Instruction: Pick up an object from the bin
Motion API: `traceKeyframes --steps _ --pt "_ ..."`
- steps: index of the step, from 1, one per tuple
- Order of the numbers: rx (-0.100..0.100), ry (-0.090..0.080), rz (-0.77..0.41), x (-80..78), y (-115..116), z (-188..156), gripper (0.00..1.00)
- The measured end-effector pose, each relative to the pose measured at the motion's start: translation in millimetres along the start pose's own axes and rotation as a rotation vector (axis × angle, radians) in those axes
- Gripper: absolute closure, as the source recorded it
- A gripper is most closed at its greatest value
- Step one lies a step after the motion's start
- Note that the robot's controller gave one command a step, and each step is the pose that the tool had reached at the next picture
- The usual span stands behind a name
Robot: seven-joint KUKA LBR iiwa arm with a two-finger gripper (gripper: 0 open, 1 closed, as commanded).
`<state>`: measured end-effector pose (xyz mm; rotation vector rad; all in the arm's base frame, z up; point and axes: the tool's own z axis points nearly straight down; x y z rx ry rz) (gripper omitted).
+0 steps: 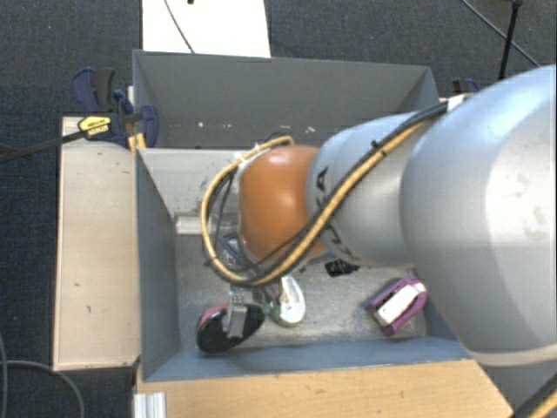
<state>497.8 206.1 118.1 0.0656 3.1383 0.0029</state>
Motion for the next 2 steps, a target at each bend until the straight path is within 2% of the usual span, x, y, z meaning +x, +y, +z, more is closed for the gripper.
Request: traceKeyframes --steps 1,2 --pt "-0.001 -0.001 -0.291 13.8 -16.8 46.3 0.00" --pt "-0.002 -0.004 -0.286 13.3 -16.6 46.2 1.00"
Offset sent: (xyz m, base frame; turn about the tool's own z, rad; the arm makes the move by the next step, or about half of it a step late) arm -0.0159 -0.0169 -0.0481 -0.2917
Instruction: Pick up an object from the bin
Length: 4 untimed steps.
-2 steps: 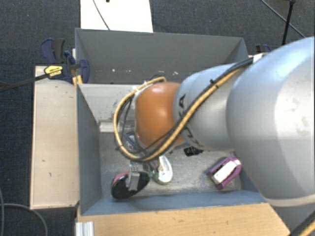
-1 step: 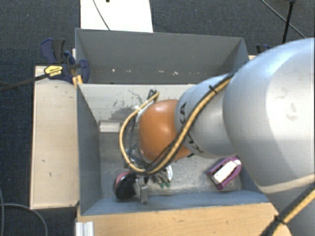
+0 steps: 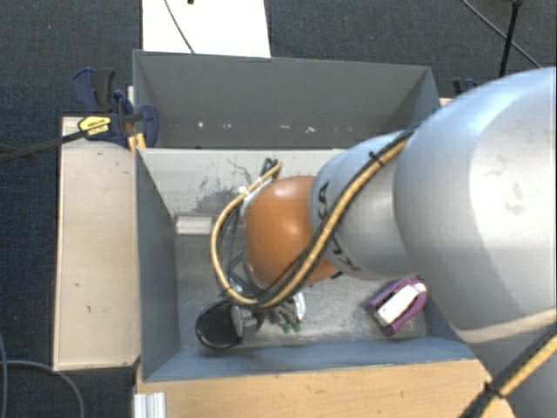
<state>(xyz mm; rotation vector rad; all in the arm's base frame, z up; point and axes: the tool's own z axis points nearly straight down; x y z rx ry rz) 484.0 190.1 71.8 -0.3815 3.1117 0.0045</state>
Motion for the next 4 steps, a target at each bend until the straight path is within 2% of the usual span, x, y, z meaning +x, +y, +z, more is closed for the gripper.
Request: traceKeyframes --steps 1,2,3,4 --pt "0.002 -0.005 -0.021 -29.5 -19.6 -113.8 1.00" --pt "0.002 -0.005 -0.029 -55.0 -26.7 -221.6 1.00" --pt "0.002 0.006 -0.205 -38.0 -66.1 -217.4 1.00" --pt "0.000 0.007 -0.586 -9.7 -69.0 -215.3 1.00"
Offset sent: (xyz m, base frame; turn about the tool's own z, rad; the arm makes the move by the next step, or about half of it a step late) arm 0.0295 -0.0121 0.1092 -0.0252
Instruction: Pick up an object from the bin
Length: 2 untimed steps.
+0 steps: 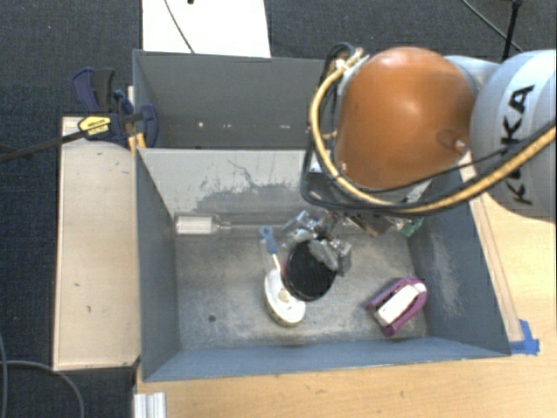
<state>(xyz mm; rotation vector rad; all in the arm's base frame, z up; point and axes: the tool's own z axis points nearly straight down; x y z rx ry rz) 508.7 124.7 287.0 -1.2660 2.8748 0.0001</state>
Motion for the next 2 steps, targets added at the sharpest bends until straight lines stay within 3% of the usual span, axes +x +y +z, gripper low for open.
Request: traceKeyframes --steps 1,2 --pt "-0.004 0.002 -0.261 -8.2 -62.5 144.6 1.00" --pt "0.006 -0.007 -0.222 5.8 -50.8 48.2 1.00"
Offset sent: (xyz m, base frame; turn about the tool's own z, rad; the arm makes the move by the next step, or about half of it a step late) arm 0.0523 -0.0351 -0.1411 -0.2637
